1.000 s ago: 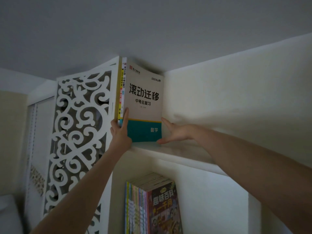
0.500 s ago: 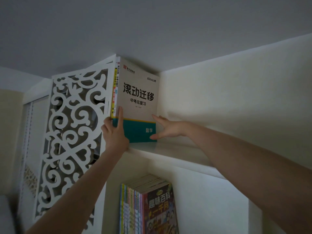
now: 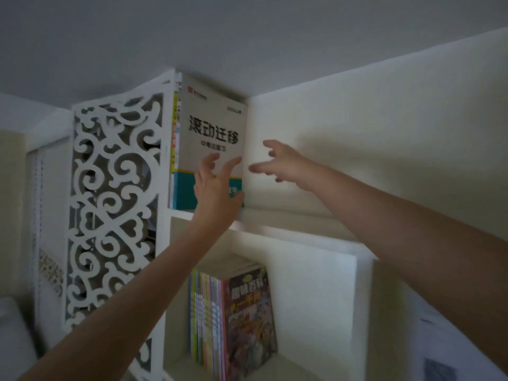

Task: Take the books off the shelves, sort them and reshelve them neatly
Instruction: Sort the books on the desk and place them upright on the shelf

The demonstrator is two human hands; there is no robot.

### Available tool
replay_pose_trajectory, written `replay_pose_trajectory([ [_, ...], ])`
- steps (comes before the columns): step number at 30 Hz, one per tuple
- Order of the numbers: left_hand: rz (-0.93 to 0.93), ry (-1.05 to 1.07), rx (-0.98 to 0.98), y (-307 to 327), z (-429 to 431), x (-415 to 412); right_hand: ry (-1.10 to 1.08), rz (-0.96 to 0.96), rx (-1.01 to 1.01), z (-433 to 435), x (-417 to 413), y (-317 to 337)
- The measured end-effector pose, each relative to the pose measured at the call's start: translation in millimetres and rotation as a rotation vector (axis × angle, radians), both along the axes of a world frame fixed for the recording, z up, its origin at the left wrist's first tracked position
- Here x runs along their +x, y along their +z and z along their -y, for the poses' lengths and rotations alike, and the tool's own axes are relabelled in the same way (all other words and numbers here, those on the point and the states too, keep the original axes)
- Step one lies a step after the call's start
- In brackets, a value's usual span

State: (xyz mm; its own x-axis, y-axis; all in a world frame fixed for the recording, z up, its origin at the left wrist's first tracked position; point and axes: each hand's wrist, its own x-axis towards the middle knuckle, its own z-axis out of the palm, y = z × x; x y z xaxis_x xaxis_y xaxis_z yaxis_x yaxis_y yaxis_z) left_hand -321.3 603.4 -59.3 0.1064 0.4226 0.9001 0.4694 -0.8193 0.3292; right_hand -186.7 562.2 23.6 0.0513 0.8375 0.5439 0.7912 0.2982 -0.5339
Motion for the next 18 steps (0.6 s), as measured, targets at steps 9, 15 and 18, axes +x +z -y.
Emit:
replay_pose_trajectory([
  [9, 0.002, -0.813, -0.010, -159, 221, 29, 0.216, -0.158, 0.143, 252, 22, -154],
  [15, -0.438, -1.121, -0.523, -320, 295, 95, -0.169, -0.400, -0.220, 409, 110, -317],
  [18, -0.692, -1.105, -0.518, -366, 310, 126, -0.454, -0.539, -0.226, 490, 137, -376],
])
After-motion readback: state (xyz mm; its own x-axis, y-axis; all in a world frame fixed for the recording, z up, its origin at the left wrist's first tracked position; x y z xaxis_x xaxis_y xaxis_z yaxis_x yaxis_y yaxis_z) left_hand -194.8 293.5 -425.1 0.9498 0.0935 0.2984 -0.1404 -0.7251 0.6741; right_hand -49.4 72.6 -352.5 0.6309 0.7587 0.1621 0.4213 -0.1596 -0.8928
